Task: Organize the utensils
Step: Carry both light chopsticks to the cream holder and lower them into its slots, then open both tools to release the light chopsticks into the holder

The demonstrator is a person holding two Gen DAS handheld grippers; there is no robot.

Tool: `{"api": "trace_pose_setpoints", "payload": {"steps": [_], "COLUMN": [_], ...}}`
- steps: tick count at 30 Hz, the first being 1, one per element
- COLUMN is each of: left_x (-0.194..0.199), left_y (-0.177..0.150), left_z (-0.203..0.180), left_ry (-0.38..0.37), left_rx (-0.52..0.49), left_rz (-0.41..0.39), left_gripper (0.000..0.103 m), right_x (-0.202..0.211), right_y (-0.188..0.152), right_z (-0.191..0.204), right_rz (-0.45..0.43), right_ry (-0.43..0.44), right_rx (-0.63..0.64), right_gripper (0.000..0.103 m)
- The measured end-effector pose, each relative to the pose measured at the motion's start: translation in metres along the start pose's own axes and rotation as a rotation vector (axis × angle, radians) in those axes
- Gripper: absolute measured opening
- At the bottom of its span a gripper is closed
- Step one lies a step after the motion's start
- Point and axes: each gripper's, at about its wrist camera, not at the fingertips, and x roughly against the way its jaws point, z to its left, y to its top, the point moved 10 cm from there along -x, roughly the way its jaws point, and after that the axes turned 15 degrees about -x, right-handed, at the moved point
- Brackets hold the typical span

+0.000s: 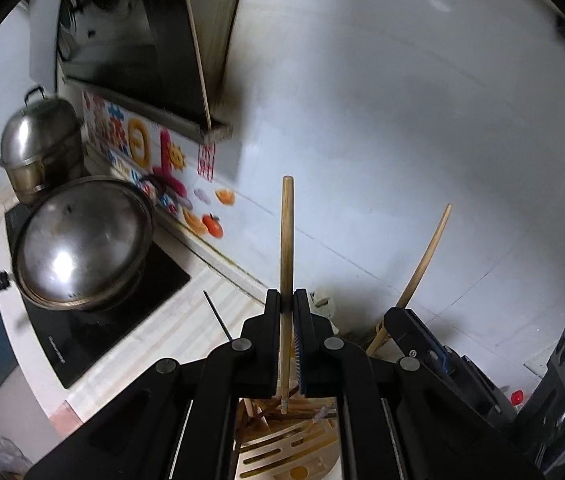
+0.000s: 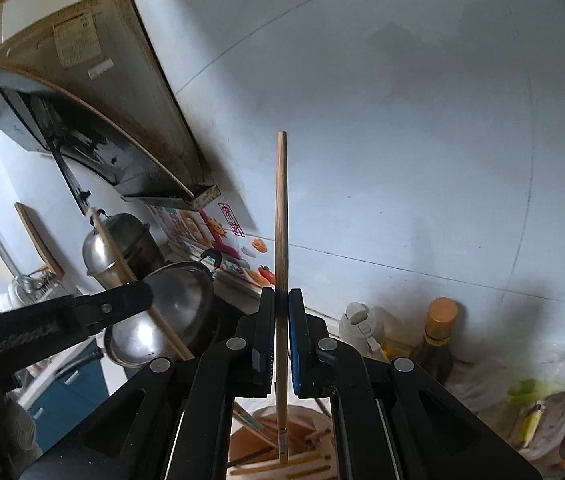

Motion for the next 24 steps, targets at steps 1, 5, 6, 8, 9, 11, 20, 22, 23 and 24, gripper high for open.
{"api": "trace_pose_setpoints", "payload": {"steps": [1,5,6,8,9,11,20,22,23,24], "left_x": [-0.007,-0.024,-0.026,-0.030,-0.032,-0.037,-0.036,-0.033,-0.031,-0.028], "left_y": [-0.004,-0.016,-0.018,-0.023,-0.024,-0.026,-0.033,-0.036,-0.038,-0.039], "left_z": [0.000,-0.003,-0.004,-0.006,-0.006,-0.007,-0.010,-0.010,-0.010,-0.010], "left_ry": [-0.012,-0.046,-0.050,-0.062,-0.068,-0.076,-0.103,-0.108,-0.107,-0.108], "left_rx": [0.004,0.018,0.020,0.022,0.027,0.030,0.038,0.047,0.052,0.055], "left_rz": [0.012,0.053,0.058,0.071,0.076,0.085,0.102,0.111,0.117,0.122], "left_gripper": [0.004,0.004,0.004,0.004,0.004,0.004,0.005,0.006,0.006,0.006], "right_x": [-0.003,-0.010,-0.010,-0.009,-0.009,-0.009,-0.007,-0.007,-0.007,-0.005], "right_y": [-0.003,-0.008,-0.008,-0.008,-0.008,-0.010,-0.030,-0.035,-0.038,-0.040], "right_z": [-0.002,-0.009,-0.010,-0.012,-0.012,-0.013,-0.013,-0.014,-0.015,-0.016], "right_rz": [-0.003,-0.018,-0.026,-0.047,-0.053,-0.060,-0.031,0.007,0.030,0.051], "right_ry": [-0.004,-0.010,-0.009,-0.011,-0.006,-0.009,-0.002,0.001,0.001,0.004], "right_rx": [0.002,0.006,0.007,0.019,0.024,0.032,0.085,0.093,0.092,0.088], "right_gripper": [0.006,0.006,0.006,0.006,0.006,0.006,0.006,0.007,0.007,0.007]}}
